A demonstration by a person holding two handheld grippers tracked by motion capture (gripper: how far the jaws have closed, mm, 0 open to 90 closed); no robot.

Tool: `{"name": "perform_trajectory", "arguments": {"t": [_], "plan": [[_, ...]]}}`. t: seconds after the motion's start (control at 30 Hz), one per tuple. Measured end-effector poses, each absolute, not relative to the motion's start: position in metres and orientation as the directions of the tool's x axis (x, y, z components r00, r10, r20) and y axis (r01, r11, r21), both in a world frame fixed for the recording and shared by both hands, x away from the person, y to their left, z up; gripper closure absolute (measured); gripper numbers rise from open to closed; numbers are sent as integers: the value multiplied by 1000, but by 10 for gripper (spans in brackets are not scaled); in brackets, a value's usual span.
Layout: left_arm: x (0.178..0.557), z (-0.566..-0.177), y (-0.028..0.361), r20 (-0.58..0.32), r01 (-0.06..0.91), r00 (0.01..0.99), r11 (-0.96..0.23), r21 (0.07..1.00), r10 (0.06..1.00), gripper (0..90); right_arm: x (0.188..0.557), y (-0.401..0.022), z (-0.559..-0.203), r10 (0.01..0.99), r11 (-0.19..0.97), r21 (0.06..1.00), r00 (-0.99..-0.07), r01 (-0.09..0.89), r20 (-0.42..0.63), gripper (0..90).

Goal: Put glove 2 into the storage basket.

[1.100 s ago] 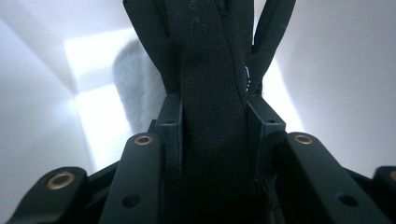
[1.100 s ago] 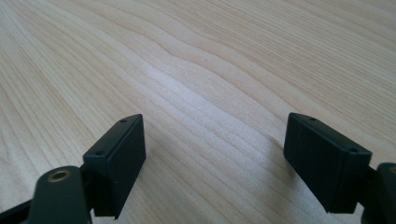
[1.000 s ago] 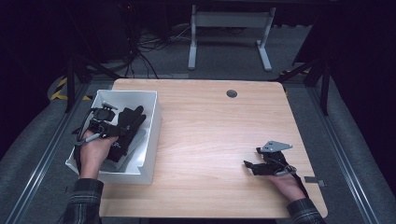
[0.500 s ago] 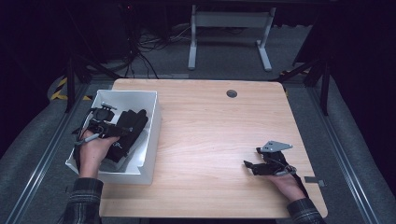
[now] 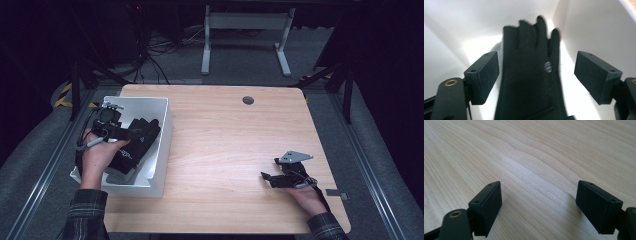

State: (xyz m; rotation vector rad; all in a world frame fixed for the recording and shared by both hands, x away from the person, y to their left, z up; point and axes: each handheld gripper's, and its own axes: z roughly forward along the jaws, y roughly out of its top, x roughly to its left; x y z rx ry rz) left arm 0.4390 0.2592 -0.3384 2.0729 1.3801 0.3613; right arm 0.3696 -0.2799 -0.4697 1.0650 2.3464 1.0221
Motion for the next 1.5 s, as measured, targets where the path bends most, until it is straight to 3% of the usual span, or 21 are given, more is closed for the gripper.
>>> {"name": "perform_trajectory", "arguments": {"t": [0.87, 1.5], "plan": [[419, -300, 160, -108, 582, 629, -374, 722, 770, 115, 370, -280, -470, 761, 452, 742, -648, 495, -32, 211], [405, -322, 80, -126, 527, 739, -450, 721, 662, 116, 370, -280, -470, 760, 454, 741, -650, 495, -31, 208]]}}
